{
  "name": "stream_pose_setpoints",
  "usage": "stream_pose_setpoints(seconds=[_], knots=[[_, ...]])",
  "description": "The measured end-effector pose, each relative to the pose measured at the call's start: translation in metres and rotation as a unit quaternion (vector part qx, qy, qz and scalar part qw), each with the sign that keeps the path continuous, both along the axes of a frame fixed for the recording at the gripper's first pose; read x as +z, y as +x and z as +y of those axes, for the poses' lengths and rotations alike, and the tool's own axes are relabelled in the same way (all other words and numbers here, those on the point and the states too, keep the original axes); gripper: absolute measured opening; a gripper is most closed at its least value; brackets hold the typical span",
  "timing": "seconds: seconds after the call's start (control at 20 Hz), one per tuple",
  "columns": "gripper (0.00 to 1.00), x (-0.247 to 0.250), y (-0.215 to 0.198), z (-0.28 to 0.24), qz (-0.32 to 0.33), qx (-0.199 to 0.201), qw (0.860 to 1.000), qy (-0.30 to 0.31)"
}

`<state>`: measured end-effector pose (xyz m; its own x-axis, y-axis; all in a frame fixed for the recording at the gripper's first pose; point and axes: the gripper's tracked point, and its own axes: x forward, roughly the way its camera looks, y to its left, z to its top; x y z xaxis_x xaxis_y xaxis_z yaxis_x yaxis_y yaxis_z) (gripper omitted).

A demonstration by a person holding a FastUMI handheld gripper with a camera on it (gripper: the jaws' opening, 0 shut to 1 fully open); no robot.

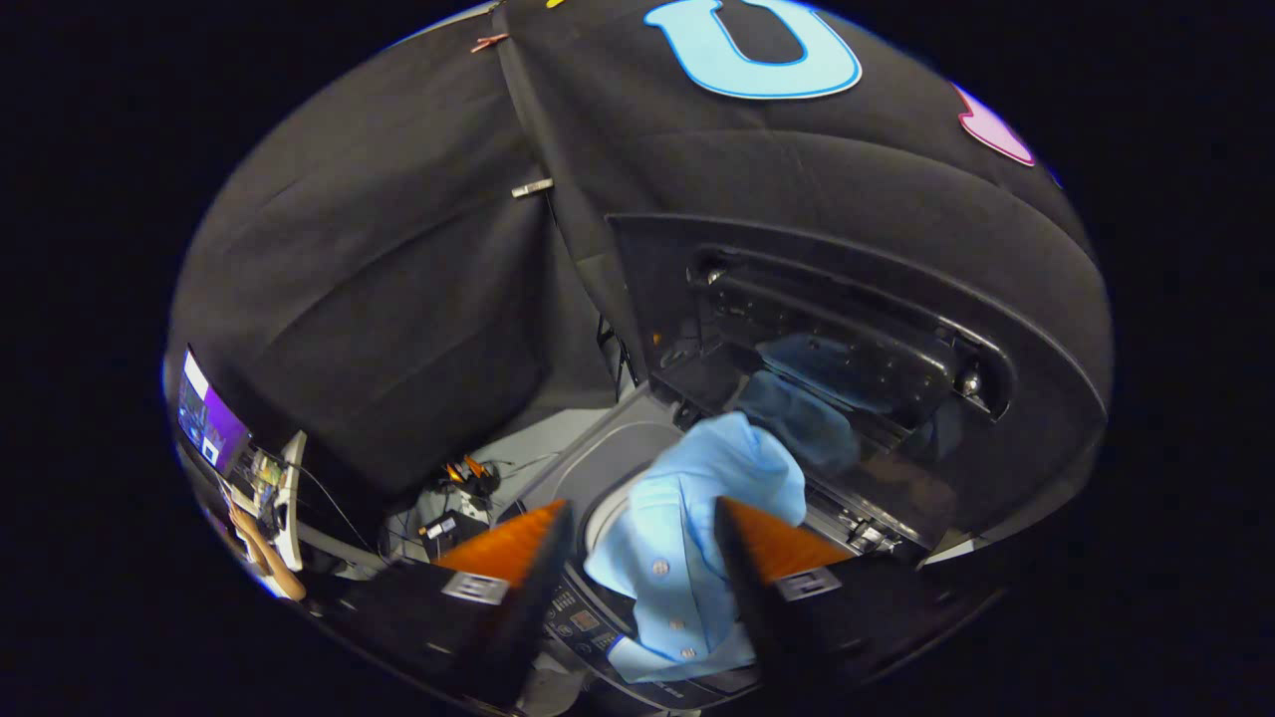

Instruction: Put the clothes into the washing machine and then close the washing machine lid.

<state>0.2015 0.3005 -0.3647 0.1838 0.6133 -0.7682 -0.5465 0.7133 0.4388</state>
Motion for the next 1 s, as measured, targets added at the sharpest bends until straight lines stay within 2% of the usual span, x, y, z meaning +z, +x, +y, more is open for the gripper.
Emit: stream_pose_setpoints(seconds=[0.05,0.35,0.55,0.7,0.85,1.0], knots=[[1.0,-0.002,0.002,0.0,-0.005,-0.009,1.0,0.005],[0.99,0.027,0.016,0.005,-0.033,-0.026,0.998,0.044],[0.99,0.059,0.029,0.014,-0.1,-0.021,0.991,0.084],[0.99,0.088,0.042,0.017,-0.165,-0.031,0.98,0.111],[0.99,0.105,0.068,0.006,-0.23,-0.068,0.964,0.115],[0.99,0.103,0.096,-0.012,-0.27,-0.133,0.949,0.091]])
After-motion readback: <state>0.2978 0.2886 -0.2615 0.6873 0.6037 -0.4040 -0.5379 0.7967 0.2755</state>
